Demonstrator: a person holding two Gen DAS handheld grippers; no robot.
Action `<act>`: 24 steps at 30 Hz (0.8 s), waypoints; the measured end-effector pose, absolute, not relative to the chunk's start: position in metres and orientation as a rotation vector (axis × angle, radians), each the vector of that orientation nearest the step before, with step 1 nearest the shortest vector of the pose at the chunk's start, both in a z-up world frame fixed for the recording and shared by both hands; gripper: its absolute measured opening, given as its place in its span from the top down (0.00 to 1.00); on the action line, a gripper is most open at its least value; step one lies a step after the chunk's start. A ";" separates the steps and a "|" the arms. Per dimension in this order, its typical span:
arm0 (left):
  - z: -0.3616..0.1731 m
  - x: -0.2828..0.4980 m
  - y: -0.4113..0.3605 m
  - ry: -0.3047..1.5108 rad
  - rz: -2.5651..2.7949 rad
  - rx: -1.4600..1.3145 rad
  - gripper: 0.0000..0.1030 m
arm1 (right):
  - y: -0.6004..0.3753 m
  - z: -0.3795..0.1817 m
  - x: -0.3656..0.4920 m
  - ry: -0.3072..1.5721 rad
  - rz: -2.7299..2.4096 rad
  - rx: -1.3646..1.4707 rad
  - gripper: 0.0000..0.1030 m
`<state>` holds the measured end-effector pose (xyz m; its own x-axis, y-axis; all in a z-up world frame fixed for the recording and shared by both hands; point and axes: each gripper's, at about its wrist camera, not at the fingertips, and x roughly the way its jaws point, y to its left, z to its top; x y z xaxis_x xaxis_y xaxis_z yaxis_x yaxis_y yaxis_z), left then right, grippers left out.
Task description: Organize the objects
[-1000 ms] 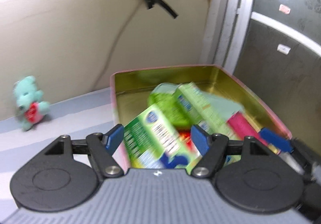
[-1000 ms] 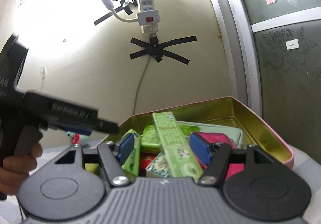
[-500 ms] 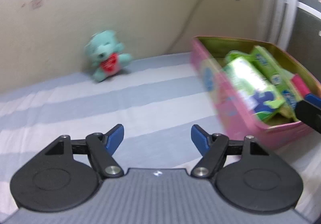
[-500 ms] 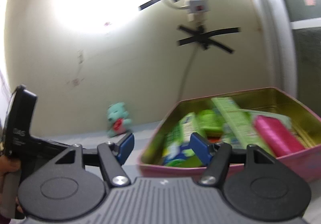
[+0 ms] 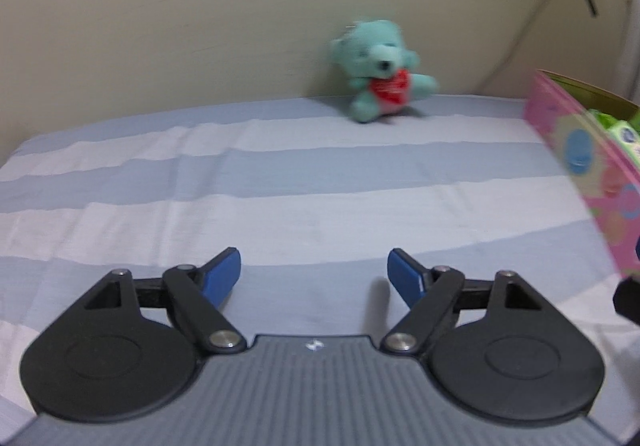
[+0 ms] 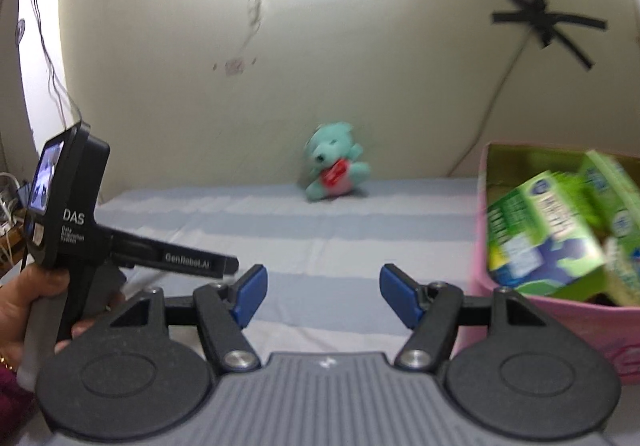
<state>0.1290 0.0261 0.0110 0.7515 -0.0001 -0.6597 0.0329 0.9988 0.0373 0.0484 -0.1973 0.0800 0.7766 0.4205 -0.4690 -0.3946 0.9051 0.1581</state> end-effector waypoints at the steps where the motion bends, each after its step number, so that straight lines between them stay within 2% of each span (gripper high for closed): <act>1: 0.010 0.130 0.032 0.721 -0.006 0.043 0.20 | -0.191 0.078 0.052 0.535 0.451 0.050 0.38; 5: 0.004 0.138 0.052 0.726 0.033 0.009 0.20 | -0.172 0.069 0.061 0.584 0.476 0.037 0.38; 9: 0.002 0.140 0.061 0.708 0.060 -0.002 0.15 | -0.158 0.062 0.067 0.612 0.489 0.020 0.38; 13: 0.000 0.140 0.061 0.698 0.059 0.006 0.13 | -0.148 0.053 0.071 0.630 0.484 0.006 0.27; 24: 0.000 0.138 0.061 0.695 0.051 -0.001 0.11 | -0.154 0.044 0.079 0.678 0.485 0.079 0.26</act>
<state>0.1380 0.0605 -0.0004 0.7667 0.0468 -0.6403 -0.0478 0.9987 0.0158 0.0792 -0.1541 0.0438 0.6723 0.4556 -0.5835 -0.4048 0.8861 0.2255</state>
